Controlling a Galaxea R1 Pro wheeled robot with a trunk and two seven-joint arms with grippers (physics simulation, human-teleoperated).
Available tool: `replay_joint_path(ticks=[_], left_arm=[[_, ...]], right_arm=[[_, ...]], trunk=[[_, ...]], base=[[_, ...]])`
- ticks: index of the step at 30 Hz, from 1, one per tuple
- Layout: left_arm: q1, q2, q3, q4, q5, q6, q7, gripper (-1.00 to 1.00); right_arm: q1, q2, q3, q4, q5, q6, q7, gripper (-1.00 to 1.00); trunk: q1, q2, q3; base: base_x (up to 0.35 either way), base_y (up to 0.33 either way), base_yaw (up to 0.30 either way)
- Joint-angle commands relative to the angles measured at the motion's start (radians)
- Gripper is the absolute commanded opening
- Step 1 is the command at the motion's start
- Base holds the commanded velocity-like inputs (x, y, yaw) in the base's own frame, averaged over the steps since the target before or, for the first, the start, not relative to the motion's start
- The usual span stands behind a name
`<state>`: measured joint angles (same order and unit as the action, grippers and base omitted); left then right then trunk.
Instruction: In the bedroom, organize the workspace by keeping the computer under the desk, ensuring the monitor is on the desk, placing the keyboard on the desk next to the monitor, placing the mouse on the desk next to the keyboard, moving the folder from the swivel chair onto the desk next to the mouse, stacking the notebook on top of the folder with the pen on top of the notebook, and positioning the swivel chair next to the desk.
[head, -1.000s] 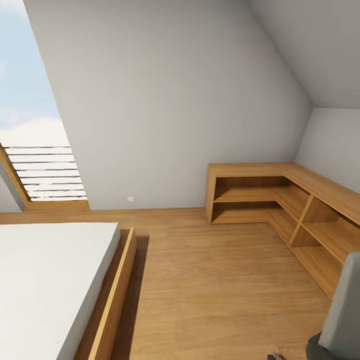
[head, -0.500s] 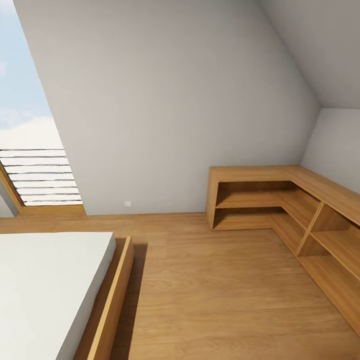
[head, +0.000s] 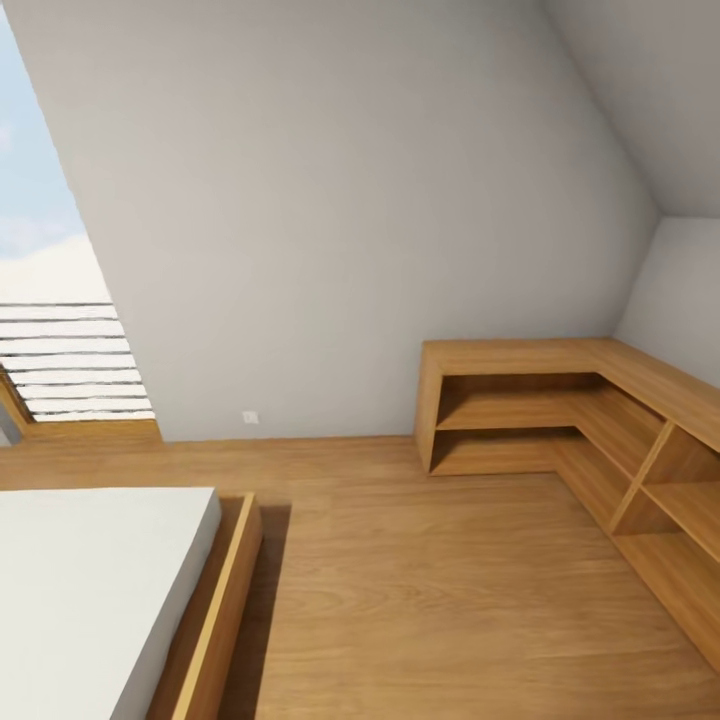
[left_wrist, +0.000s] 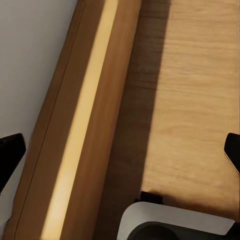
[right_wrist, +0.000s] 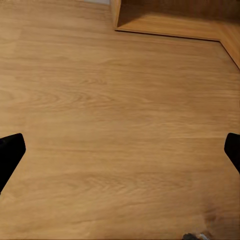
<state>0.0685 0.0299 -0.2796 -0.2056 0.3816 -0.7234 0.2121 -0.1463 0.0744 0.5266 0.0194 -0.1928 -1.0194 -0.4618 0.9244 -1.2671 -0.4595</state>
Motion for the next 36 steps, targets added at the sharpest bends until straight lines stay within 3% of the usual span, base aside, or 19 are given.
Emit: replay_joint_path(ticks=[1, 36], left_arm=[[0.001, 0.001, -0.009, -0.002, 0.006, -0.001, 0.006, 1.0], [0.001, 0.001, -0.009, -0.002, 0.006, -0.001, 0.006, 1.0]], right_arm=[[-0.001, 0.0, 0.009, 0.002, -0.008, -0.004, -0.001, 1.0], [-0.001, -0.001, 0.009, 0.003, -0.007, -0.004, -0.001, 1.0]], trunk=[[0.001, 0.0, -0.001], [0.001, 0.0, -0.001]], base=[[0.322, 0.0, 0.0], [0.322, 0.0, 0.0]])
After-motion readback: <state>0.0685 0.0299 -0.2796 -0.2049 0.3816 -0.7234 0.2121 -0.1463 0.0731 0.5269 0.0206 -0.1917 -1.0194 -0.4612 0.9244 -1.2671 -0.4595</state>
